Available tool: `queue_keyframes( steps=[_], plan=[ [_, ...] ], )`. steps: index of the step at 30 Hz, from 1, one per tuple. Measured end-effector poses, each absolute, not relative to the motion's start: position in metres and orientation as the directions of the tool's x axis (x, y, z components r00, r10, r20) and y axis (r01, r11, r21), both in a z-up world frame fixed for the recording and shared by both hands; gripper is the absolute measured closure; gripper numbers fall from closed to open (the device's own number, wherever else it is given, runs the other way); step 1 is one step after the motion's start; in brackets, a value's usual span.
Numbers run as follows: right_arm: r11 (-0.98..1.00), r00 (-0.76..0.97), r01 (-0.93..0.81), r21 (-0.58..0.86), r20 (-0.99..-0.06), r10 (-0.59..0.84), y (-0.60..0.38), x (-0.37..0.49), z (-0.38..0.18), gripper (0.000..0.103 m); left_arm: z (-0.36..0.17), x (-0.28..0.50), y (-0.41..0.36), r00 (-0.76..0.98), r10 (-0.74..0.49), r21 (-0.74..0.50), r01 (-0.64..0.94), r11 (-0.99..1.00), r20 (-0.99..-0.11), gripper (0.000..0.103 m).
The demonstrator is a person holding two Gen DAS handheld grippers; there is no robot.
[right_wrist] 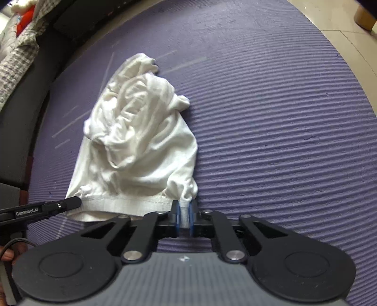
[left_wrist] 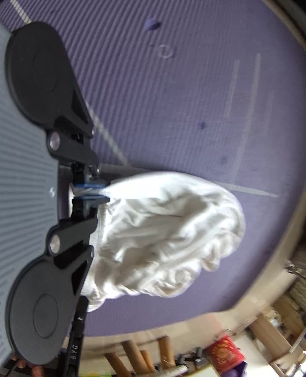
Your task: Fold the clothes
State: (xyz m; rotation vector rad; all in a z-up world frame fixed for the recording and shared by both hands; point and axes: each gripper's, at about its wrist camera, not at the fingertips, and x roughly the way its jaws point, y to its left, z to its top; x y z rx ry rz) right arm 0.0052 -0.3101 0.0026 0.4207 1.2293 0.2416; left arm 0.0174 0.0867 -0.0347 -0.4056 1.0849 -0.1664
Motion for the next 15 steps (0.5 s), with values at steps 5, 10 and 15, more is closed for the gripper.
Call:
queue_keyframes(
  steps=[5,10,15],
  plan=[
    [0.888,0.424,-0.024,0.459,-0.800,0.425,-0.305,-0.002,0.051,0.097,0.018,0.009,0.087,0.607,-0.324,-0.428,-0.029,0.903,-0.725,0.099],
    [0.874,0.469,-0.103,0.474,-0.752,0.463,-0.299,-0.021,0.090,0.097,0.058,0.005,0.083,0.679,-0.292,-0.404,-0.008,0.915,-0.674,0.098],
    [0.861,0.429,-0.223,0.457,-0.747,0.508,-0.271,-0.041,0.109,0.097,0.073,-0.004,0.089,0.681,-0.198,-0.344,-0.084,0.935,-0.705,0.098]
  ],
)
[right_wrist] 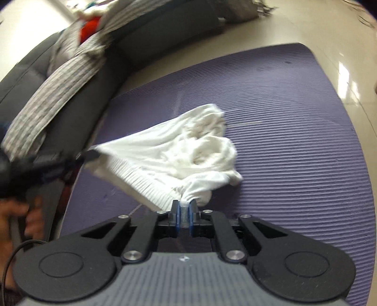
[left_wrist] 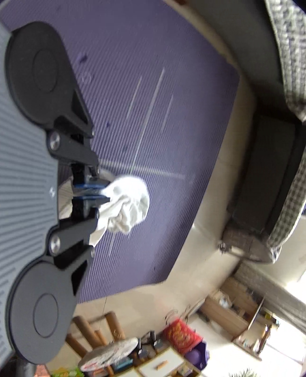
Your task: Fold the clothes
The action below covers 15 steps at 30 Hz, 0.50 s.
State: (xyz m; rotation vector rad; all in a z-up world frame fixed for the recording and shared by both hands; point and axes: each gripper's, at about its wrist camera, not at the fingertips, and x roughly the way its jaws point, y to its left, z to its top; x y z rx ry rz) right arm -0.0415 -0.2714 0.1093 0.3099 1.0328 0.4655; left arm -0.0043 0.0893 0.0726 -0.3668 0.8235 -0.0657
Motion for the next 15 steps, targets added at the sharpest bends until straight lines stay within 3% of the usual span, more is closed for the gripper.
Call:
queue_keyframes(
  steps=[10,14,15],
  plan=[
    [0.744,0.228,-0.426,0.515,-0.734,0.639,-0.183,-0.071,0.099,0.097,0.086,-0.018,0.117,0.687,-0.002,-0.203,-0.212,0.956,-0.726,0.098],
    [0.754,0.220,-0.484,0.444,-0.772,0.596,-0.161,-0.071,0.093,0.070,0.078,-0.017,0.128,0.669,0.086,-0.124,-0.259,0.958,-0.738,0.098],
    [0.767,0.238,-0.479,0.426,-0.778,0.581,-0.162,-0.065,0.091,0.068,0.071,-0.015,0.135,0.657,0.100,-0.116,-0.277,0.954,-0.748,0.098]
  ],
)
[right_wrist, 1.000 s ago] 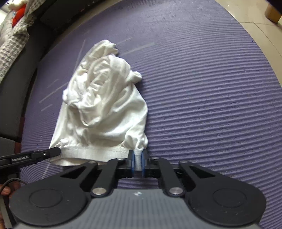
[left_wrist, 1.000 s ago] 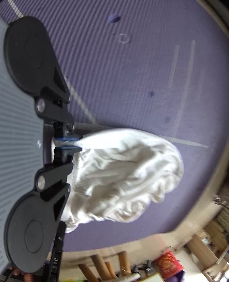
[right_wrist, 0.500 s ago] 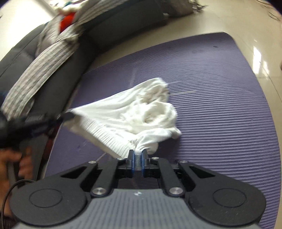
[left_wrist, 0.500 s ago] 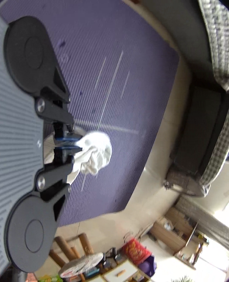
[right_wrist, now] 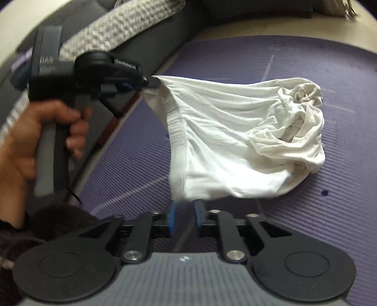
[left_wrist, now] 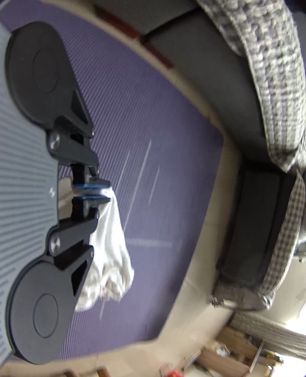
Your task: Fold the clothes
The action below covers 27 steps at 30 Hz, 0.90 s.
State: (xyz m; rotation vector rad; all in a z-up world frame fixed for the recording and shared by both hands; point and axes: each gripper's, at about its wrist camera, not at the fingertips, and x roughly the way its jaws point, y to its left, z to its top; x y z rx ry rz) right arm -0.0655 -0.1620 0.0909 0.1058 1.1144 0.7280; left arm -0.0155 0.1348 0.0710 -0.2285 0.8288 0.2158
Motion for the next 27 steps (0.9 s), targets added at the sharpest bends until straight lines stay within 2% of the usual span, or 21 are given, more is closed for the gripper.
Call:
queue_keyframes(
  steps=[2,10,13,15,17,21,22,23,24,27],
  plan=[
    [0.795,0.270,-0.451,0.405,-0.787,0.554,-0.170,-0.051,0.086,0.068,0.059,-0.013,0.146,0.633,0.109,-0.118,-0.306,0.945,-0.766,0.098],
    [0.925,0.433,-0.163,0.342,-0.818,0.379,-0.227,0.031,0.036,0.065,0.020,0.010,0.162,0.564,0.130,-0.095,-0.353,0.931,-0.816,0.097],
    [0.934,0.430,-0.123,0.336,-0.830,0.355,-0.237,0.041,0.015,0.065,0.013,0.018,0.155,0.536,0.119,-0.075,-0.327,0.942,-0.836,0.082],
    [0.938,0.435,-0.127,0.323,-0.832,0.345,-0.235,0.044,0.011,0.065,0.013,0.018,0.148,0.519,0.077,-0.086,-0.283,0.955,-0.851,0.060],
    [0.937,0.441,-0.130,0.325,-0.827,0.349,-0.231,0.049,0.007,0.065,0.013,0.014,0.144,0.504,0.026,-0.116,-0.247,0.962,-0.863,0.045],
    [0.939,0.445,-0.146,0.311,-0.827,0.343,-0.226,0.055,-0.003,0.065,0.004,0.002,0.135,0.427,-0.085,-0.183,-0.194,0.964,-0.900,0.042],
    [0.940,0.443,-0.153,0.305,-0.829,0.341,-0.225,0.052,-0.005,0.071,-0.001,0.001,0.132,0.392,-0.112,-0.201,-0.194,0.960,-0.913,0.043],
    [0.940,0.439,-0.161,0.302,-0.831,0.342,-0.225,0.051,-0.007,0.094,-0.009,0.001,0.130,0.342,-0.149,-0.226,-0.198,0.954,-0.928,0.043],
    [0.935,0.431,-0.173,0.308,-0.830,0.353,-0.223,0.050,-0.011,0.099,-0.014,0.000,0.127,0.307,-0.176,-0.244,-0.199,0.949,-0.935,0.044],
    [0.922,0.434,-0.152,0.357,-0.814,0.387,-0.229,0.046,-0.009,0.099,-0.025,-0.005,0.107,0.247,-0.201,-0.246,-0.168,0.954,-0.948,0.046]
  ],
)
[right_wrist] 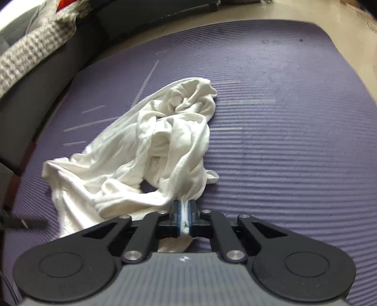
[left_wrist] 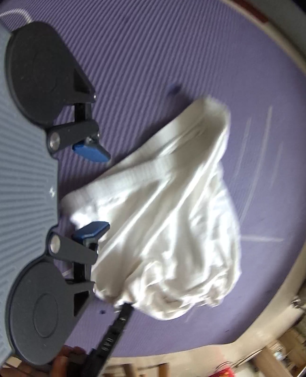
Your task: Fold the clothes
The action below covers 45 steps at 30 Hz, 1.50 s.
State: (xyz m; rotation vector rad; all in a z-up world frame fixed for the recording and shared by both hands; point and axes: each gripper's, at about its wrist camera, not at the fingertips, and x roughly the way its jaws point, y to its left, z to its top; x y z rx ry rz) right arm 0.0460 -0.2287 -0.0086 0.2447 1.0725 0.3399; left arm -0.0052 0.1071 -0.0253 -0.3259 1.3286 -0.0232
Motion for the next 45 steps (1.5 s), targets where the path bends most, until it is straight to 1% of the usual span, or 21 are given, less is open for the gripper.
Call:
queue_keyframes(
  steps=[1,2,3,5,7,8,10,15,17,19,21,25,28,31,32,33,34,35,36,39,45],
  plan=[
    [0.919,0.441,-0.144,0.367,-0.807,0.391,-0.233,0.044,-0.003,0.099,-0.027,-0.007,0.102,0.241,-0.196,-0.238,-0.161,0.958,-0.951,0.046],
    [0.918,0.450,-0.141,0.370,-0.802,0.393,-0.235,0.042,0.001,0.099,-0.029,-0.009,0.095,0.233,-0.188,-0.226,-0.150,0.963,-0.954,0.053],
    [0.916,0.463,-0.135,0.377,-0.794,0.395,-0.239,0.038,0.011,0.099,-0.031,-0.011,0.088,0.227,-0.180,-0.215,-0.141,0.967,-0.957,0.071],
    [0.916,0.483,-0.122,0.381,-0.784,0.390,-0.248,0.032,0.025,0.099,-0.034,-0.012,0.080,0.222,-0.167,-0.198,-0.126,0.972,-0.961,0.095],
    [0.923,0.502,-0.098,0.372,-0.783,0.368,-0.260,0.024,0.037,0.099,-0.034,-0.015,0.068,0.218,-0.134,-0.156,-0.086,0.984,-0.967,0.097],
    [0.924,0.503,-0.090,0.372,-0.783,0.365,-0.265,0.022,0.040,0.099,-0.030,-0.017,0.063,0.228,-0.096,-0.111,-0.053,0.992,-0.969,0.099],
    [0.929,0.504,-0.067,0.364,-0.791,0.346,-0.275,0.014,0.046,0.099,-0.023,-0.022,0.055,0.241,-0.030,-0.029,0.006,1.000,-0.970,0.101],
    [0.955,0.452,-0.036,0.293,-0.848,0.277,-0.290,-0.008,0.062,0.100,-0.011,-0.032,0.073,0.231,0.076,0.081,0.009,0.997,-0.970,0.101],
    [0.966,0.429,-0.039,0.255,-0.869,0.247,-0.293,-0.017,0.069,0.100,-0.003,-0.036,0.084,0.240,0.070,0.066,-0.025,0.998,-0.968,0.101],
    [0.974,0.412,-0.068,0.218,-0.882,0.226,-0.293,-0.027,0.077,0.100,0.004,-0.039,0.092,0.242,0.034,0.023,-0.051,0.998,-0.970,0.099],
    [0.978,0.399,-0.097,0.182,-0.893,0.206,-0.292,-0.037,0.083,0.100,0.004,-0.039,0.089,0.236,0.015,0.002,-0.055,0.998,-0.972,0.092],
    [0.980,0.348,-0.157,0.122,-0.922,0.171,-0.294,-0.059,0.086,0.100,0.008,-0.039,0.083,0.248,0.018,0.007,-0.046,0.999,-0.969,0.091],
    [0.970,0.251,-0.205,0.127,-0.952,0.177,-0.297,-0.072,0.071,0.100,0.011,-0.034,0.081,0.266,0.008,-0.007,-0.055,0.998,-0.964,0.089],
    [0.959,0.151,-0.248,0.140,-0.972,0.181,-0.294,-0.078,0.053,0.097,0.010,-0.026,0.088,0.280,0.019,-0.004,-0.084,0.996,-0.960,0.075],
    [0.956,0.121,-0.256,0.140,-0.977,0.176,-0.292,-0.080,0.046,0.091,0.010,-0.023,0.092,0.283,0.025,-0.003,-0.099,0.995,-0.959,0.067],
    [0.958,0.114,-0.259,0.122,-0.981,0.156,-0.290,-0.080,0.041,0.085,0.010,-0.021,0.095,0.285,0.028,-0.003,-0.107,0.994,-0.958,0.062],
    [0.960,0.131,-0.264,0.097,-0.982,0.135,-0.286,-0.078,0.038,0.072,0.010,-0.019,0.099,0.288,0.028,-0.006,-0.117,0.993,-0.957,0.059],
    [0.960,0.147,-0.266,0.087,-0.981,0.130,-0.284,-0.076,0.037,0.067,0.010,-0.015,0.106,0.293,0.028,-0.011,-0.133,0.991,-0.956,0.050],
    [0.959,0.168,-0.268,0.086,-0.976,0.135,-0.281,-0.073,0.036,0.067,0.011,-0.013,0.111,0.298,0.030,-0.014,-0.144,0.989,-0.954,0.045],
    [0.961,0.248,-0.259,0.098,-0.955,0.164,-0.271,-0.058,0.035,0.067,0.015,-0.001,0.127,0.325,0.032,-0.030,-0.184,0.982,-0.945,0.039],
    [0.960,0.354,-0.252,0.117,-0.913,0.205,-0.252,-0.009,0.028,0.067,0.018,0.020,0.153,0.355,0.040,-0.065,-0.278,0.958,-0.934,0.038]
  ],
)
